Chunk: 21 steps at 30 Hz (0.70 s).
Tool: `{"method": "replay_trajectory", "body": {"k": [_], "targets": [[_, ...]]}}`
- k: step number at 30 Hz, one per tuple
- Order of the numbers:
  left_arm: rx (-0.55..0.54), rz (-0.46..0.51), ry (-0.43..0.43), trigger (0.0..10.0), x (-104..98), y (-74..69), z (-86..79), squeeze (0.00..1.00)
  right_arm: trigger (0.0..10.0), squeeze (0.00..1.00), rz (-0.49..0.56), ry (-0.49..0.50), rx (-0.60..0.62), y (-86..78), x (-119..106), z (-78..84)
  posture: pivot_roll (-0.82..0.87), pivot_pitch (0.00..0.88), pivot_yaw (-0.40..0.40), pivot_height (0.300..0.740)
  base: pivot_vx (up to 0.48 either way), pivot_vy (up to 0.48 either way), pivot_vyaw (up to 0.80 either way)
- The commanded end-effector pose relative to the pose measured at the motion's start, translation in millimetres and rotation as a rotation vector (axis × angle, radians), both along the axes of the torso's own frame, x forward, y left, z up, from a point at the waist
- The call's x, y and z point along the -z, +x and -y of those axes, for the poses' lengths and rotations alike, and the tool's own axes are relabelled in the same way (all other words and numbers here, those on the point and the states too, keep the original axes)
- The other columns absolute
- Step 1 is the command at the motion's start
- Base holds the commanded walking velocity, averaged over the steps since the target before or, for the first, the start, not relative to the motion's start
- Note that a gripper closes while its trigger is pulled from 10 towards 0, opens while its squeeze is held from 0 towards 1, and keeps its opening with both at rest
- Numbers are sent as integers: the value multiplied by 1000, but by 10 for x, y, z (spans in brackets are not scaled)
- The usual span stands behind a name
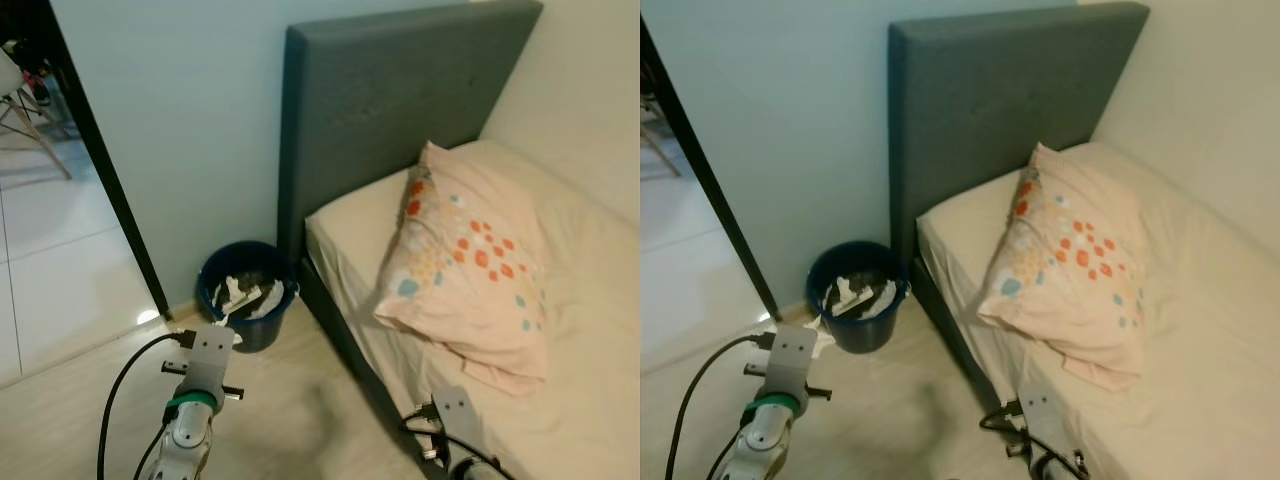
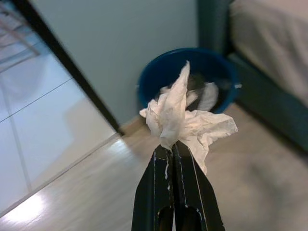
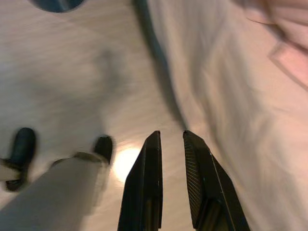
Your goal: Clean up the room
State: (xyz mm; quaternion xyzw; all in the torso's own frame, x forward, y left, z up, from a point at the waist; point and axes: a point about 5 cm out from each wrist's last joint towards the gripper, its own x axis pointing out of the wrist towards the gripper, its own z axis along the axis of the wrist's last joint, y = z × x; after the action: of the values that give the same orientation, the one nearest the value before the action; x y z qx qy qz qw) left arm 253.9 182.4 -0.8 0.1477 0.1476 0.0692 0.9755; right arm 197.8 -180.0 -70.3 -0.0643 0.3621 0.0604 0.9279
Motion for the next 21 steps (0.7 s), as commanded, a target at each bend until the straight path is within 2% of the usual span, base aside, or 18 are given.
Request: {"method": "replay_trajectory", "body": {"k": [1, 7, 15, 21], "targets": [[8, -2, -7, 10000, 20, -12, 52, 0, 10000, 0, -27, -8, 15, -86, 42, 55, -41, 6, -42, 740, 322, 0, 0], [34, 12, -10, 10000, -15, 36, 107, 0, 10000, 0, 0, 27, 37, -67, 31, -17, -45, 11, -36, 740, 325, 0, 0], [68, 30, -6, 10000, -65, 102, 158, 0, 10000, 0, 43, 51, 75, 26, -29, 13, -51, 15, -32, 740, 325, 0, 0], [88, 35, -6, 10000, -79, 127, 197, 0, 10000, 0, 48, 54, 86, 39, -35, 9, -57, 14, -26, 740, 326, 0, -669]]}}
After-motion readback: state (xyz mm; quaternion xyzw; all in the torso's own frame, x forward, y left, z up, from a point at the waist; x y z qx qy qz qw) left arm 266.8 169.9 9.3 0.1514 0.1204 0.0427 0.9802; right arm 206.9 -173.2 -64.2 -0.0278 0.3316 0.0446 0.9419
